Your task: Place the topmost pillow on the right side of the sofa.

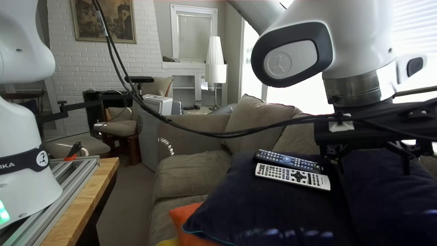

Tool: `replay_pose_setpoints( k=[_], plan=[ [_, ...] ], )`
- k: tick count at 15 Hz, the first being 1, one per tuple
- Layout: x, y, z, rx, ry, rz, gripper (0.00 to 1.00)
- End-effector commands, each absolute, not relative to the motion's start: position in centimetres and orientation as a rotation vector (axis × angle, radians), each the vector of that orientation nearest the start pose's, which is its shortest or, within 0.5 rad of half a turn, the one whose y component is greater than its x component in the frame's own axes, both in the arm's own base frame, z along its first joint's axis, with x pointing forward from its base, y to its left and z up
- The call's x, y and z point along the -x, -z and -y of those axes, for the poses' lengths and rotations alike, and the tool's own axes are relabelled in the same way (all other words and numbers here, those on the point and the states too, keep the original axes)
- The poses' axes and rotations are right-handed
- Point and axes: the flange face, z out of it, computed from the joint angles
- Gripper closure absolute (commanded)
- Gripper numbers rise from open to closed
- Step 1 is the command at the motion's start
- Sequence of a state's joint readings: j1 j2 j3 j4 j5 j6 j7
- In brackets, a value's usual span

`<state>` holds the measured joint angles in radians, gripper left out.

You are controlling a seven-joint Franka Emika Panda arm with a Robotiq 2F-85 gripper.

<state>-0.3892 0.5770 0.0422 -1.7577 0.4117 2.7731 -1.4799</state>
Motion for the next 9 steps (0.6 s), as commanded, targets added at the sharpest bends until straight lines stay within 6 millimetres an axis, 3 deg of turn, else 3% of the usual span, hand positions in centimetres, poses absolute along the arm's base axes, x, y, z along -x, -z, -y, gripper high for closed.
replay_pose_setpoints(
  k=[1, 9],
  plan=[
    [-65.3, -28.3, 25.6, 2.985, 0.781, 1.243, 0.00],
    [-69.0, -26.1, 24.9, 2.906, 0.846, 1.449, 0.00]
  ],
)
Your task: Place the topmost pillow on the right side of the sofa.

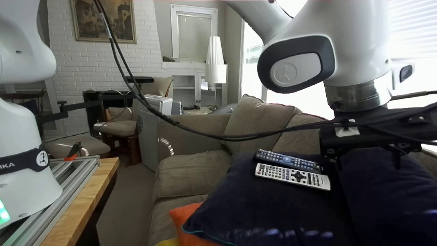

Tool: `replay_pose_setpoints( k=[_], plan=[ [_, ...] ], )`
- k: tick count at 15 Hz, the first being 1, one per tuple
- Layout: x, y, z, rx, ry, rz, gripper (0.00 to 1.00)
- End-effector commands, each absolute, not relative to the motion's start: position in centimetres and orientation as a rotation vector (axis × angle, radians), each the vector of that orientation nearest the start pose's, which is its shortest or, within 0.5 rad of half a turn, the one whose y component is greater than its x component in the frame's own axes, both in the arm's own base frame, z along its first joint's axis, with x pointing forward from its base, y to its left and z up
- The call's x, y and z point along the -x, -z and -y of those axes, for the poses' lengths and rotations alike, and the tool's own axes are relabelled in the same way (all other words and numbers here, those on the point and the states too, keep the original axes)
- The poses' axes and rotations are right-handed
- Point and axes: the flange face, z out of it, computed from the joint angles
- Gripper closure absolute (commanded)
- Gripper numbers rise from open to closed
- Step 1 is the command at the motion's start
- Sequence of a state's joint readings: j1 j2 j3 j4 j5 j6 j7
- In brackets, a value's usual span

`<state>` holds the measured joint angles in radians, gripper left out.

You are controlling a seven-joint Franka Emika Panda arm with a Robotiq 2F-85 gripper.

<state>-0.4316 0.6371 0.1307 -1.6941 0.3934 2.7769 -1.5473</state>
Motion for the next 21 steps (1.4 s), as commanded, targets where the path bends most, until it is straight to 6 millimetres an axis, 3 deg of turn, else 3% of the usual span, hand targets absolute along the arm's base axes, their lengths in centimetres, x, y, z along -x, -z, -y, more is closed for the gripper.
replay_pose_setpoints(
  k=[1, 10, 11, 13, 21],
  plan=[
    [-69.5, -25.6, 25.0, 2.909, 0.850, 1.469, 0.00],
    [-72.6, -19.9, 25.9, 2.911, 0.891, 1.536, 0.00],
    [-72.8, -19.6, 26.0, 2.907, 0.895, 1.543, 0.25],
    [-73.3, -19.4, 26.1, 2.912, 0.900, 1.552, 0.34],
    [-73.2, -21.6, 26.6, 2.941, 0.926, 1.523, 0.88]
  ],
)
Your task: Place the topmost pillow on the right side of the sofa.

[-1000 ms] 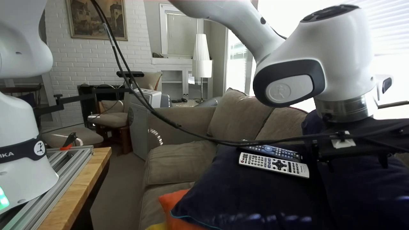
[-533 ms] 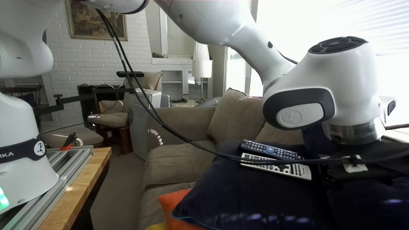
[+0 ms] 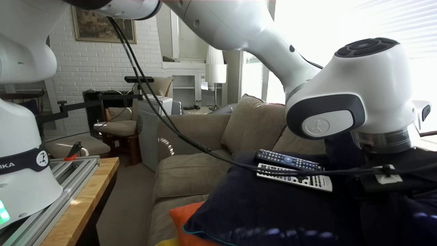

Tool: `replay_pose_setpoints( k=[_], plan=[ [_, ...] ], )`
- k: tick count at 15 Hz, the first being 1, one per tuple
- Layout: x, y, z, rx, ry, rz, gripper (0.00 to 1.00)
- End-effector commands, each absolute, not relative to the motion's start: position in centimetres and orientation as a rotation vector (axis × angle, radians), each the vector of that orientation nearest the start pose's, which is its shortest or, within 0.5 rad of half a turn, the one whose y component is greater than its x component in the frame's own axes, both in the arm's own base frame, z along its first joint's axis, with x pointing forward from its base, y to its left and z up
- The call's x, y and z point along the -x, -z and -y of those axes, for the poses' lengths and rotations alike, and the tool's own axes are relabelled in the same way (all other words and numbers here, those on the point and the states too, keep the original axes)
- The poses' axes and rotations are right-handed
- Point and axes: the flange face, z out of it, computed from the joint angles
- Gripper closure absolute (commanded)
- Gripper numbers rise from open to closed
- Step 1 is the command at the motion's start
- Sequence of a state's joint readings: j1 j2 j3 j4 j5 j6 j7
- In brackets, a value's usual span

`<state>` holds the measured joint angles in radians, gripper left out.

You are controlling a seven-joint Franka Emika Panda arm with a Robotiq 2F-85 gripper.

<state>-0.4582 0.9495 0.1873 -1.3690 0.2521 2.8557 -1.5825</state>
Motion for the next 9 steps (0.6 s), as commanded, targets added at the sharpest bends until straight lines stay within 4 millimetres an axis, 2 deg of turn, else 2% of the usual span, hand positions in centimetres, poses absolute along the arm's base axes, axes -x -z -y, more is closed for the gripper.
replay_pose_setpoints(
  k=[1, 2, 4, 5, 7, 9],
  plan=[
    [-72.9, -22.2, 26.7, 2.944, 0.923, 1.527, 0.94],
    [-72.5, -23.2, 26.9, 2.952, 0.934, 1.535, 1.00],
    [-71.8, -25.3, 27.3, 2.965, 0.949, 1.529, 1.00],
    [-71.4, -26.4, 27.7, 2.974, 0.957, 1.535, 0.97],
    [-70.4, -28.7, 28.4, 2.996, 0.962, 1.541, 1.00],
    [-69.4, -30.6, 29.3, 3.021, 0.952, 1.542, 0.98]
  ],
)
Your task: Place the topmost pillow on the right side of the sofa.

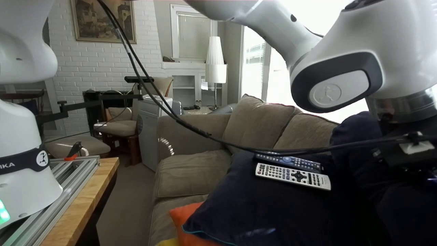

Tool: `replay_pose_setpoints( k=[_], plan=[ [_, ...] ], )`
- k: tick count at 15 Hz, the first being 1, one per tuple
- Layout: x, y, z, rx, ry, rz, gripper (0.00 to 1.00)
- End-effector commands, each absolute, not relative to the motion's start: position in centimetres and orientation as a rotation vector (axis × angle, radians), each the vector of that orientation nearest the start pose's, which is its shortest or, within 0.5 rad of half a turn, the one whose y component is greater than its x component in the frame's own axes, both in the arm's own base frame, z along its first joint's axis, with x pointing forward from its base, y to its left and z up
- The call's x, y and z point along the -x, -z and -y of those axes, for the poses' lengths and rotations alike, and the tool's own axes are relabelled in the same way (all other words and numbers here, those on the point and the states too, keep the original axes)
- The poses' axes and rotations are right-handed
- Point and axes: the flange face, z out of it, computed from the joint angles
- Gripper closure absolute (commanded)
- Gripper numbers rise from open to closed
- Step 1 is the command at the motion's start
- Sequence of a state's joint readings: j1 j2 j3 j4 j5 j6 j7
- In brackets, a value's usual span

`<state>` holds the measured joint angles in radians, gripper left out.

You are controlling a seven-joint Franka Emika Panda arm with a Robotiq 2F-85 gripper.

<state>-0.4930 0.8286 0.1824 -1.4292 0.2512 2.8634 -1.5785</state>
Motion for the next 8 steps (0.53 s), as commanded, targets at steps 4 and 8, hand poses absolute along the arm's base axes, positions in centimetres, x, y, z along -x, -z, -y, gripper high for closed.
replay_pose_setpoints(
  k=[4, 8],
  plan=[
    [-66.8, -33.6, 31.1, 3.061, 0.908, 1.549, 0.98],
    [-64.1, -35.5, 33.3, 3.116, 0.859, 1.518, 0.99]
  ],
)
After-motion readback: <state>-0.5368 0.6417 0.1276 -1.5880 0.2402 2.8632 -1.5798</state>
